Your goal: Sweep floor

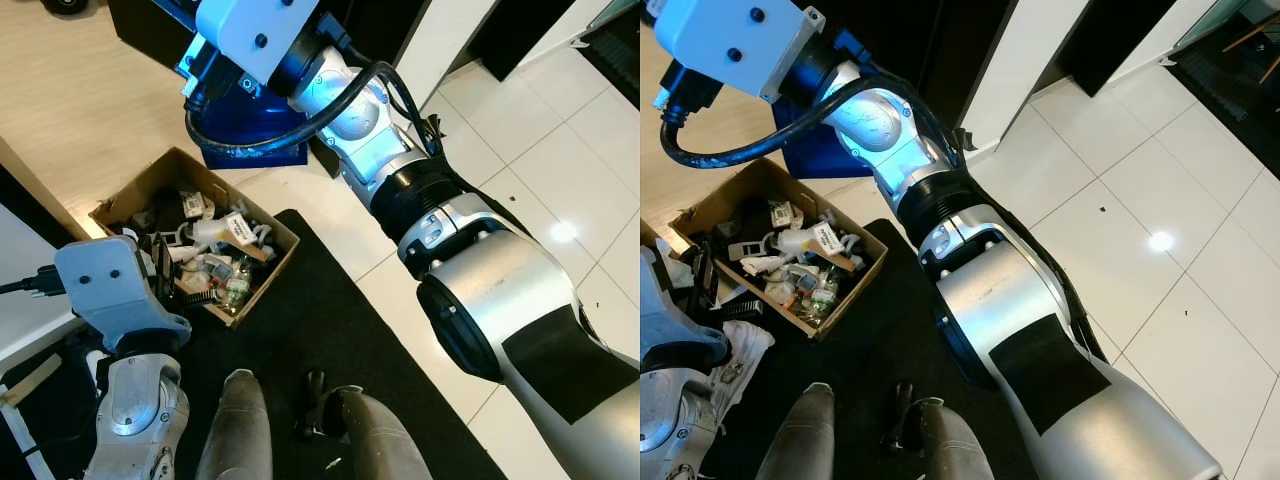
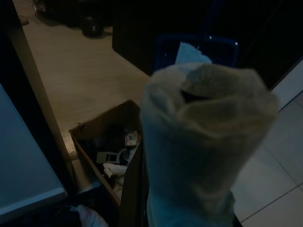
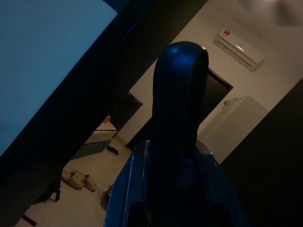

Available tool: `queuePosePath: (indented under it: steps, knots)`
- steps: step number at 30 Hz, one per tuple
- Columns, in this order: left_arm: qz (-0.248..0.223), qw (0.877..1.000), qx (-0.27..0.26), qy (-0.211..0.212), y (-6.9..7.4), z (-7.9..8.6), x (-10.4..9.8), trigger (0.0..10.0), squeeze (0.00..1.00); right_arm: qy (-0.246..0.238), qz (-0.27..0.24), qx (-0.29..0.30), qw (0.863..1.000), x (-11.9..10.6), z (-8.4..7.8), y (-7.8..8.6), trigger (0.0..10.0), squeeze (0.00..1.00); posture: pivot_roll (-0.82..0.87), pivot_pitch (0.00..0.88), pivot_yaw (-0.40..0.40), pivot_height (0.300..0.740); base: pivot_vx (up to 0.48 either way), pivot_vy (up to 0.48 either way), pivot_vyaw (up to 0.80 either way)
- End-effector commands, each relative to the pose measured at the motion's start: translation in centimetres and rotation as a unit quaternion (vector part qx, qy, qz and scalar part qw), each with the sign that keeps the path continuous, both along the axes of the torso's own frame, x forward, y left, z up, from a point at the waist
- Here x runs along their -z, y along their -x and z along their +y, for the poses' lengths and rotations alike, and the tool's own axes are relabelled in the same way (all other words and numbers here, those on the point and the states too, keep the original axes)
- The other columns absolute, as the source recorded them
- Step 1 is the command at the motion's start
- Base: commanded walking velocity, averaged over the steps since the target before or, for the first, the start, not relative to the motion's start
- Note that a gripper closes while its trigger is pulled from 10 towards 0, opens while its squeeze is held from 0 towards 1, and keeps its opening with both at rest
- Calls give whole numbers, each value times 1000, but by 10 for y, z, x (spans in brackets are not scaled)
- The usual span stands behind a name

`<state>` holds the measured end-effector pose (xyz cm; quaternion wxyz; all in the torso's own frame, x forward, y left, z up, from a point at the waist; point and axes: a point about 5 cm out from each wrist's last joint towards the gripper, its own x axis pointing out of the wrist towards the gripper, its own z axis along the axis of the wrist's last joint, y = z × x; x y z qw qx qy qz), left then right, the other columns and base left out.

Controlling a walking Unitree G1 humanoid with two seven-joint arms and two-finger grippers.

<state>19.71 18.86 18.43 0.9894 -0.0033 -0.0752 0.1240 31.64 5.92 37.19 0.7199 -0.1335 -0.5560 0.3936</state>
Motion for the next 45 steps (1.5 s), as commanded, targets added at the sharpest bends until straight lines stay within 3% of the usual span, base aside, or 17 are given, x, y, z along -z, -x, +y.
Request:
queuePosePath:
  steps: [1, 5, 9, 11, 13, 18, 20, 21, 22, 23, 28, 31, 32, 38, 41, 43, 45]
  knots:
    - [4, 1000, 1, -1, 1, -3, 3, 10000, 0, -35, 17, -103, 994, 10, 48, 41, 10000, 0, 419, 232, -274, 740, 0, 0, 0]
    - [4, 1000, 8, -2, -2, -4, 3, 10000, 0, -49, 44, -72, 995, 5, 39, 28, 10000, 0, 398, 223, -260, 740, 0, 0, 0]
    - [13, 1000, 24, -6, -12, -6, 6, 10000, 0, -118, 153, 40, 980, -9, -11, -23, 10000, 0, 362, 210, -224, 740, 0, 0, 0]
    - [13, 1000, 24, -6, -12, -6, 6, 10000, 0, -118, 153, 40, 980, -9, -11, -23, 10000, 0, 362, 210, -224, 740, 0, 0, 0]
    - [21, 999, 35, -9, -18, -6, 7, 10000, 0, -159, 193, 90, 964, -13, -41, -43, 10000, 0, 329, 197, -190, 740, 0, 0, 0]
    - [31, 998, 54, -7, -25, -6, 9, 10000, 0, -194, 218, 130, 948, -14, -72, -58, 10000, 0, 302, 186, -165, 740, 0, 0, 0]
    - [38, 996, 79, -6, -35, -7, 10, 10000, 0, -228, 243, 157, 930, -8, -107, -70, 10000, 0, 257, 162, -120, 740, 0, 0, 0]
    - [38, 996, 79, -6, -35, -7, 10, 10000, 0, -228, 243, 157, 930, -8, -107, -70, 10000, 0, 257, 162, -120, 740, 0, 0, 0]
    - [45, 995, 86, -10, -42, -6, 11, 10000, 0, -255, 270, 177, 912, 2, -134, -77, 10000, 0, 240, 154, -104, 740, 0, 0, 0]
    - [45, 995, 86, -10, -42, -6, 11, 10000, 0, -255, 270, 177, 912, 2, -134, -77, 10000, 0, 240, 154, -104, 740, 0, 0, 0]
    - [65, 994, 74, -38, -49, 0, 15, 10000, 0, -293, 333, 208, 872, 26, -165, -85, 10000, 0, 214, 144, -80, 740, 0, 0, 0]
    - [88, 995, 49, -25, -57, 11, 24, 10000, 0, -327, 430, 259, 800, 91, -203, -83, 10000, 0, 157, 136, -41, 740, 0, 0, 0]
    - [91, 995, 44, -15, -58, 13, 25, 10000, 0, -331, 448, 266, 787, 104, -208, -81, 10000, 0, 153, 135, -39, 740, 0, 0, 0]
    - [92, 995, 27, -2, -65, 21, 26, 10000, 0, -327, 474, 274, 770, 129, -220, -70, 10000, 0, 109, 125, -19, 740, 0, 0, 0]
    - [87, 996, 23, 1, -72, 26, 26, 10000, 0, -286, 479, 288, 778, 141, -223, -58, 10000, 0, 93, 122, -18, 740, 0, 0, 0]
    - [81, 996, 20, 14, -78, 26, 27, 10000, 0, -218, 451, 327, 802, 153, -223, -46, 10000, 0, 64, 106, -16, 740, 0, 0, 0]
    - [78, 997, 20, 19, -80, 24, 28, 10000, 0, -205, 461, 332, 797, 164, -224, -42, 10000, 0, 57, 102, -17, 740, 0, 0, 0]
